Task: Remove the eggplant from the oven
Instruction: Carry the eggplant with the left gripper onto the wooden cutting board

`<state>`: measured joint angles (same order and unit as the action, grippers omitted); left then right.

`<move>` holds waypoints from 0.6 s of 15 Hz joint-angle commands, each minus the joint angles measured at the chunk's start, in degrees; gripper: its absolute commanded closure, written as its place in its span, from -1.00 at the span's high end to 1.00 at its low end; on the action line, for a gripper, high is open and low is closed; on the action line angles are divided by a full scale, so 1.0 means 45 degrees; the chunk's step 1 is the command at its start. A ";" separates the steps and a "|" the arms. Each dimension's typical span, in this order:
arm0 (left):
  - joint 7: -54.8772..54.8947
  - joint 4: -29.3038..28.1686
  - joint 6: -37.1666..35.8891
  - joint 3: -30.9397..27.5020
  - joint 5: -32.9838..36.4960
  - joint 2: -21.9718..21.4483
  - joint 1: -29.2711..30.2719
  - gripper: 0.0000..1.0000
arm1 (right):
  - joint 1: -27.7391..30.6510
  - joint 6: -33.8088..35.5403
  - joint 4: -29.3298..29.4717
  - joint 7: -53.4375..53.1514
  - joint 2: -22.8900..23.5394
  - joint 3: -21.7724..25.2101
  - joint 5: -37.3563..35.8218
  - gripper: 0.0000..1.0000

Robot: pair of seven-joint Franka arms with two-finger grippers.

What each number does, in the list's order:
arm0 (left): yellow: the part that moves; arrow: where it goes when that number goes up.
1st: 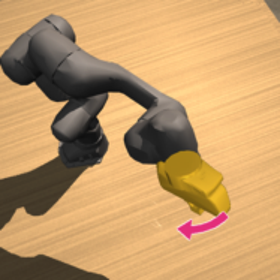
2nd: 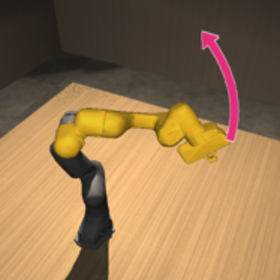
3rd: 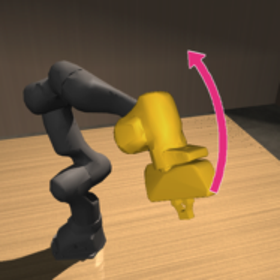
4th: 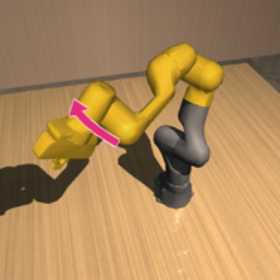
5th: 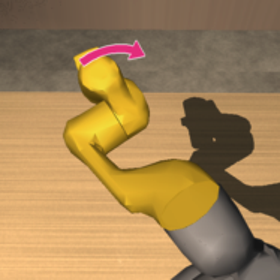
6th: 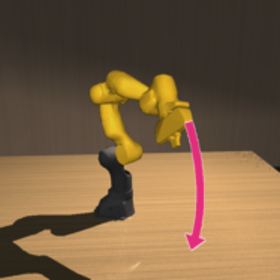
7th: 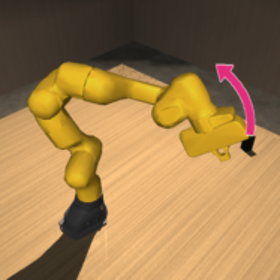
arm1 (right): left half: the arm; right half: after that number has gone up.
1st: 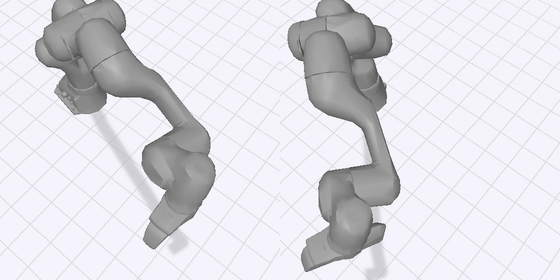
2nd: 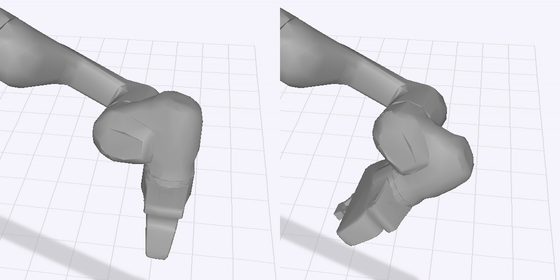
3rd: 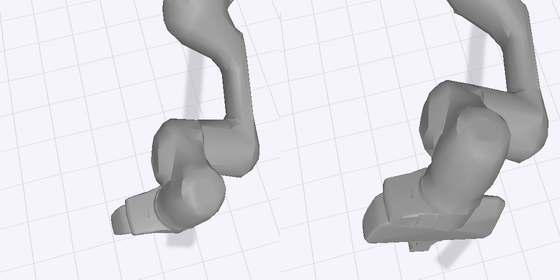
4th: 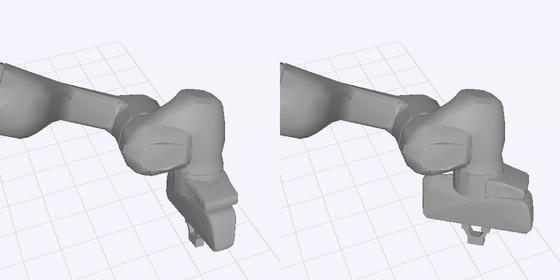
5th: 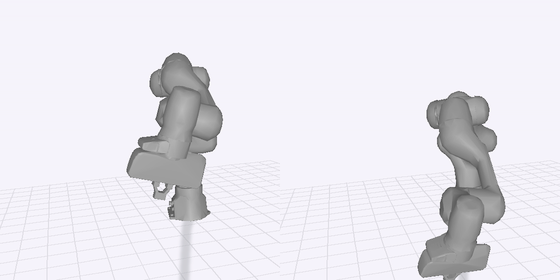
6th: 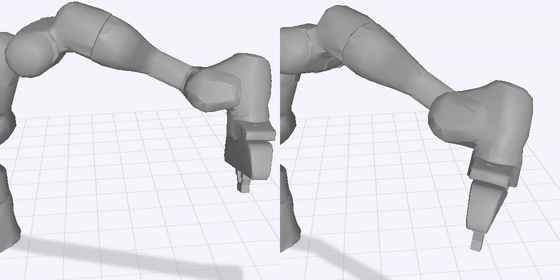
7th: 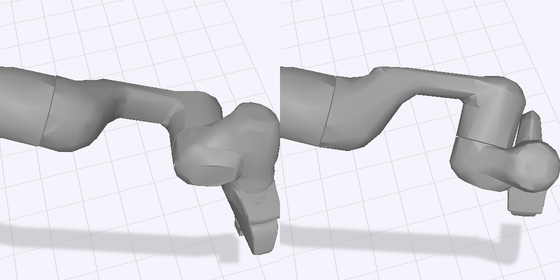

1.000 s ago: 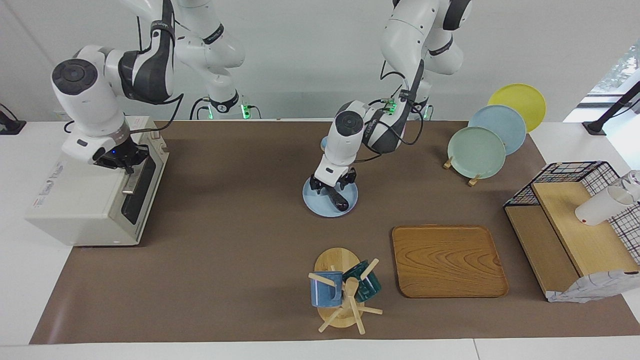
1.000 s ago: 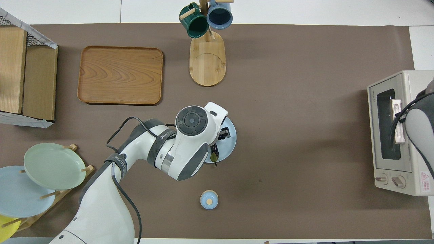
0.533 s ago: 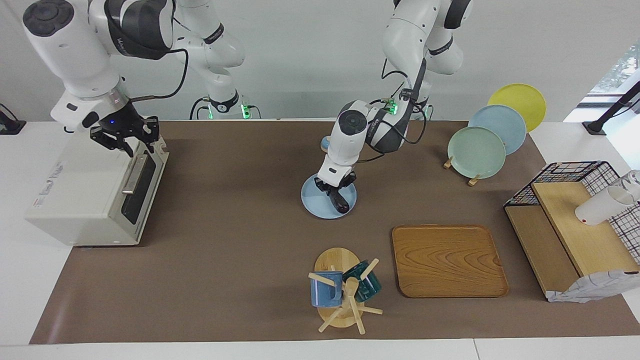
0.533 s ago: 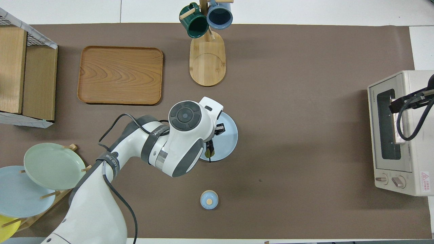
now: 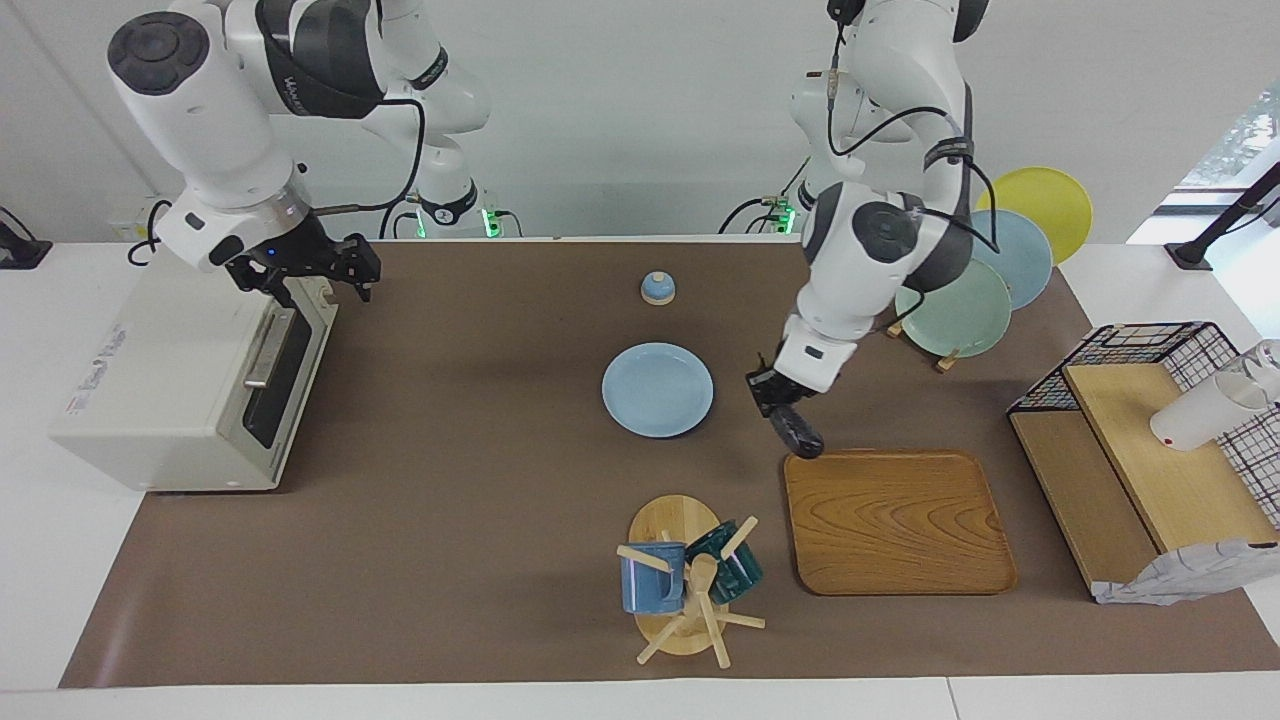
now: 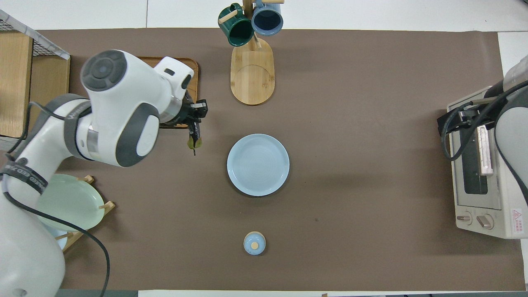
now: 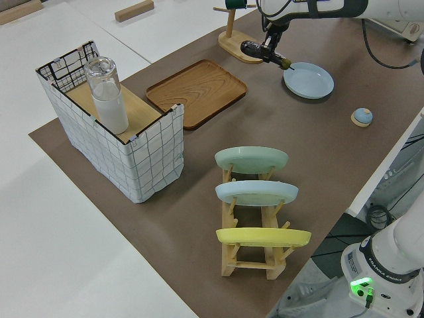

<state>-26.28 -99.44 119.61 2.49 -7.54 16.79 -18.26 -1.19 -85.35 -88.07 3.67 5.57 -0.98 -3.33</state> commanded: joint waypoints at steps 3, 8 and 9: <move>0.3082 0.1566 0.0255 0.0131 0.0035 0.2024 0.2003 -1.00 | -0.0204 -0.0074 0.0275 -0.0269 0.0385 0.0140 0.0564 1.00; 0.3828 0.3328 0.0724 0.0169 0.0659 0.3981 0.2785 -1.00 | -0.0751 0.0040 -0.0717 -0.0287 -0.0549 0.0961 0.0388 1.00; 0.3848 0.3309 0.1073 0.0150 0.0698 0.4041 0.2749 -1.00 | -0.0925 -0.0191 -0.1651 -0.0307 -0.1134 0.1019 0.0408 1.00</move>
<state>-9.90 -87.55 123.22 2.54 -5.93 32.86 -6.96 -3.86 -85.23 -88.69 3.08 5.68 2.68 -2.50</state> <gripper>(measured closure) 0.744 0.000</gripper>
